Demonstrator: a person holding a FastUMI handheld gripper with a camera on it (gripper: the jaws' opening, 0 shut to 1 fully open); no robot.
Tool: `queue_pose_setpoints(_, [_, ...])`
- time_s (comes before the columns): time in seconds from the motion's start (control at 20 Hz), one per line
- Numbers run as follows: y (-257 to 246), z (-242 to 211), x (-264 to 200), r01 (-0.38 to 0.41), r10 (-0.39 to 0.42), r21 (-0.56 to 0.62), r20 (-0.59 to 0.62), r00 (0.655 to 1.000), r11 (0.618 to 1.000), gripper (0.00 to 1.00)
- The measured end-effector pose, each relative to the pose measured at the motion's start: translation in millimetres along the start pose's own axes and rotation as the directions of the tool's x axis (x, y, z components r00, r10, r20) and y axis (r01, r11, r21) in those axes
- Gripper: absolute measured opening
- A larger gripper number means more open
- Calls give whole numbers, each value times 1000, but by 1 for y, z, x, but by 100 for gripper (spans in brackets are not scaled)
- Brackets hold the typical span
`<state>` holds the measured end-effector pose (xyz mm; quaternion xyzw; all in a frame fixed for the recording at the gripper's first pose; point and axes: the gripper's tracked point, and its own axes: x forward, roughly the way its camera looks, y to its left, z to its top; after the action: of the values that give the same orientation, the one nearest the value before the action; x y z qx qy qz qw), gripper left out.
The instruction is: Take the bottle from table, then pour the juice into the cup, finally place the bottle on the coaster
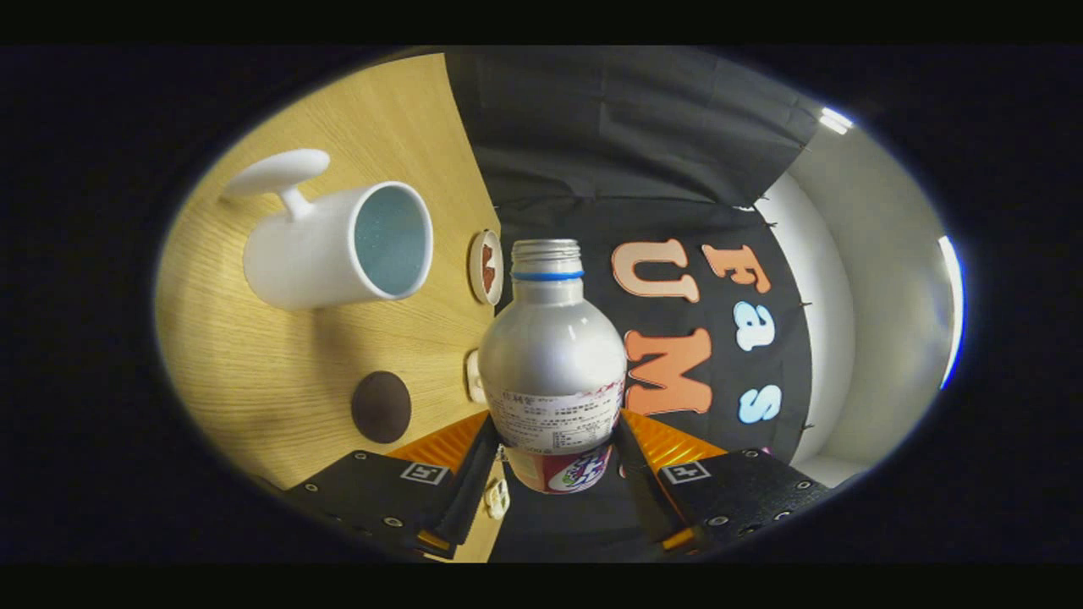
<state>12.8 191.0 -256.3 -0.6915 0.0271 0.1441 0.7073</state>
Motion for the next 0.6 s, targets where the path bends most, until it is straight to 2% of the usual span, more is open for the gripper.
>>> queue_pose_setpoints(0.3, [-4,0,-1,33,-29,-131,32,999,991,76])
queue_pose_setpoints(0.6, [-9,-3,2,43,-36,-174,43,998,984,76])
